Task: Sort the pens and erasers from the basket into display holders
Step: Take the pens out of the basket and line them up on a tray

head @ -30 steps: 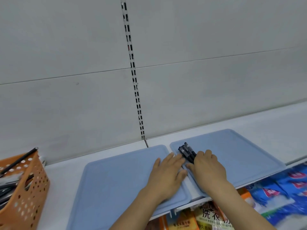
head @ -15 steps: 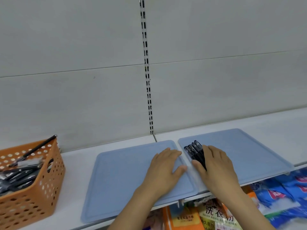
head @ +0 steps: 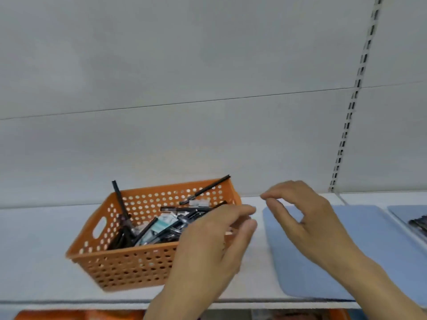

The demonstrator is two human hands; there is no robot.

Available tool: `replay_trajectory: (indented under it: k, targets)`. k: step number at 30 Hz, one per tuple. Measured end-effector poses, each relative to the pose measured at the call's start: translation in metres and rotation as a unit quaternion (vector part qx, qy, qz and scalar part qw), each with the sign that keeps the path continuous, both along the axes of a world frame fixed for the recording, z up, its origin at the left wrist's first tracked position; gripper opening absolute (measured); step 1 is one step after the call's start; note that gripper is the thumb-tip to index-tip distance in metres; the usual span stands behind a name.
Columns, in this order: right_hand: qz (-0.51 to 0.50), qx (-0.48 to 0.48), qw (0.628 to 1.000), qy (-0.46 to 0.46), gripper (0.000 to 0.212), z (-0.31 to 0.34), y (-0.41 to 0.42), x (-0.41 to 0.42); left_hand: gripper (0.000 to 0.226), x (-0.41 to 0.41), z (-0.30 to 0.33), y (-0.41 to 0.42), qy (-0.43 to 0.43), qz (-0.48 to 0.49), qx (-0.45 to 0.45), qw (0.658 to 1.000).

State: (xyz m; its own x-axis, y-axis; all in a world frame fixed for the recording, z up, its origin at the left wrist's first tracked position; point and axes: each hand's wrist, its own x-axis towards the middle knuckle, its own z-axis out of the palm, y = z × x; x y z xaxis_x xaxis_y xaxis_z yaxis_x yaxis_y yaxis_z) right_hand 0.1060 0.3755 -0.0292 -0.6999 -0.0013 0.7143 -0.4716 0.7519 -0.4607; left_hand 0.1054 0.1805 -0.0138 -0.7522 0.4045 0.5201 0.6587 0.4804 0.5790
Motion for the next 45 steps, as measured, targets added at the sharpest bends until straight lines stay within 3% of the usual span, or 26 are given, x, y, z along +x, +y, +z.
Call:
replay_trajectory:
  k: [2, 4, 6, 8, 10, 14, 17, 21, 23, 26, 28, 29, 31, 33, 37, 40, 42, 45]
  targets:
    - [0.046, 0.025, 0.998, -0.043, 0.018, 0.013, -0.036, -0.023, 0.021, -0.01, 0.008, -0.044, -0.002, 0.026, 0.01, 1.0]
    - [0.054, 0.112, 0.985, -0.121, 0.022, 0.022, -0.065, -0.049, 0.021, -0.027, 0.014, -0.081, -0.013, 0.06, -0.016, 0.998]
    - [0.01, 0.252, 0.939, -0.234, 0.028, 0.026, -0.089, -0.076, 0.021, -0.051, 0.016, -0.11, -0.032, 0.097, -0.087, 0.991]
    - [-0.022, 0.332, 0.887, -0.322, 0.025, 0.022, -0.106, -0.098, 0.021, -0.076, 0.015, -0.132, -0.055, 0.113, -0.133, 0.983]
    - [-0.044, 0.376, 0.861, -0.339, 0.014, 0.014, -0.117, -0.111, 0.022, -0.093, 0.013, -0.145, -0.083, 0.106, -0.137, 0.981]
    - [-0.063, 0.432, 0.829, -0.349, 0.028, 0.011, -0.122, -0.111, 0.024, -0.104, 0.015, -0.15, -0.139, 0.091, -0.138, 0.976]
    - [-0.063, 0.447, 0.828, -0.333, 0.013, 0.015, -0.12, -0.107, 0.021, -0.106, 0.016, -0.15, -0.171, 0.083, -0.123, 0.974]
    - [-0.108, 0.415, 0.856, -0.29, 0.019, 0.033, -0.114, -0.104, 0.02, -0.107, 0.019, -0.152, -0.224, 0.083, -0.063, 0.969]
    - [-0.105, 0.357, 0.89, -0.263, 0.022, 0.045, -0.117, -0.099, 0.027, -0.105, 0.023, -0.149, -0.288, 0.064, 0.012, 0.956]
    - [0.052, 0.228, 0.939, -0.25, 0.023, 0.058, -0.139, -0.088, 0.044, -0.102, 0.031, -0.137, -0.378, 0.015, 0.152, 0.913]
    - [0.131, 0.183, 0.932, -0.285, 0.018, 0.058, -0.151, -0.083, 0.032, -0.1, 0.035, -0.128, -0.406, -0.02, 0.315, 0.858]
    - [0.128, 0.192, 0.922, -0.312, 0.012, 0.055, -0.151, -0.084, 0.027, -0.1, 0.038, -0.127, -0.41, -0.025, 0.399, 0.819]
    - [0.063, 0.27, 0.887, -0.37, 0.03, 0.046, -0.145, -0.089, 0.022, -0.103, 0.04, -0.134, -0.389, -0.004, 0.486, 0.782]
    - [0.038, 0.318, 0.845, -0.428, 0.029, 0.034, -0.137, -0.093, 0.021, -0.105, 0.038, -0.144, -0.375, 0.007, 0.486, 0.79]
    - [0.064, 0.362, 0.821, -0.436, 0.015, 0.027, -0.136, -0.092, 0.023, -0.103, 0.03, -0.154, -0.399, 0.005, 0.422, 0.814]
    - [0.063, 0.37, 0.836, -0.4, 0.007, 0.029, -0.136, -0.094, 0.024, -0.104, 0.026, -0.159, -0.405, 0.008, 0.426, 0.809]
    - [0.056, 0.331, 0.865, -0.373, 0.014, 0.036, -0.132, -0.098, 0.024, -0.104, 0.025, -0.161, -0.41, -0.003, 0.432, 0.803]
    - [0.084, 0.156, 0.922, -0.343, 0.022, 0.056, -0.133, -0.1, 0.026, -0.101, 0.022, -0.156, -0.435, -0.028, 0.426, 0.793]
